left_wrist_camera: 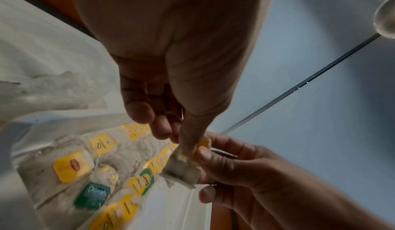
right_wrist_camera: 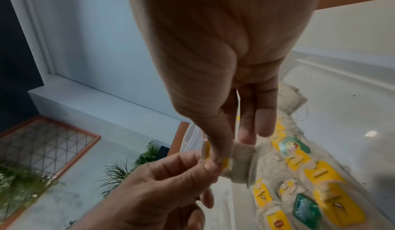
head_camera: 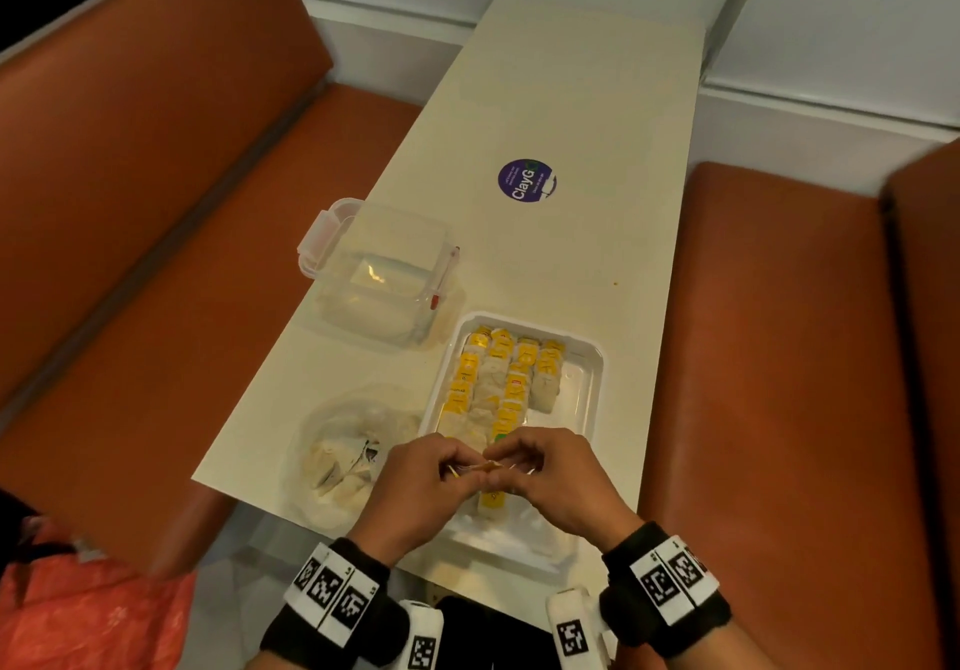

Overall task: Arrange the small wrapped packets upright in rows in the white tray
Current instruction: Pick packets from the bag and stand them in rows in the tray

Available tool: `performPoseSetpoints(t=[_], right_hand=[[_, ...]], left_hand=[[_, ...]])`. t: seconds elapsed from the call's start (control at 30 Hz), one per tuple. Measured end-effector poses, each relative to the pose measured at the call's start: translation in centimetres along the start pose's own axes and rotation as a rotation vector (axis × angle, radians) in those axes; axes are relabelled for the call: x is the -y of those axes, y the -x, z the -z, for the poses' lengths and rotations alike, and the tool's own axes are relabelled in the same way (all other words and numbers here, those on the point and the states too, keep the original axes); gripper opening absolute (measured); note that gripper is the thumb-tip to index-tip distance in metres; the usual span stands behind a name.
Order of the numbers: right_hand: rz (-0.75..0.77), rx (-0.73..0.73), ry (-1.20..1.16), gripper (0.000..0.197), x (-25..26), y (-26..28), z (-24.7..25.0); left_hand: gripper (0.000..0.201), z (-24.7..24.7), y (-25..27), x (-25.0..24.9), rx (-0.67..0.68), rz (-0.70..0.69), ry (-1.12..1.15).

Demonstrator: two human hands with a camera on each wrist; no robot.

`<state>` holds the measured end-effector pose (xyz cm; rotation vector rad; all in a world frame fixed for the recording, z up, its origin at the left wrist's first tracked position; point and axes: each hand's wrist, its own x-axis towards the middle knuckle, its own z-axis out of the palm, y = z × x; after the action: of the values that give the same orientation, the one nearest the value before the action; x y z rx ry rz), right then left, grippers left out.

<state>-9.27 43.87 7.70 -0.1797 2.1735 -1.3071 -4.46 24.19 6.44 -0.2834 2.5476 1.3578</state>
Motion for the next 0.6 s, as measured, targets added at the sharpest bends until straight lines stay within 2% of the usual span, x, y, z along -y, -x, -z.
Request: performPoseSetpoints(t=[0.13,0.33,0.47,0.6], right_hand=[[-0.078,-0.038,-0.016,0.013,-1.8,-0.7,0.5],[-0.246,-0.268,-0.016,0.01,-4.8,-4.4,2.4],[-0.261,-0.358,0.082,0.015,-5.4,-7.1,3.2],[-0.304,-0.376,0.175,0.024,-5.3,-9.1,3.4]], left_hand=[[0.01,-0.8,-0.5,0.1,0.01,0.059,0.031],[0.012,-0.6,-1.3,1.6,-0.046,0.209,0.1],[0.01,1.0,-1.1,3.8,-0.169,0.263,0.103],[0.014,3.4,-1.0,6.3,-0.31,0.343,0.108]])
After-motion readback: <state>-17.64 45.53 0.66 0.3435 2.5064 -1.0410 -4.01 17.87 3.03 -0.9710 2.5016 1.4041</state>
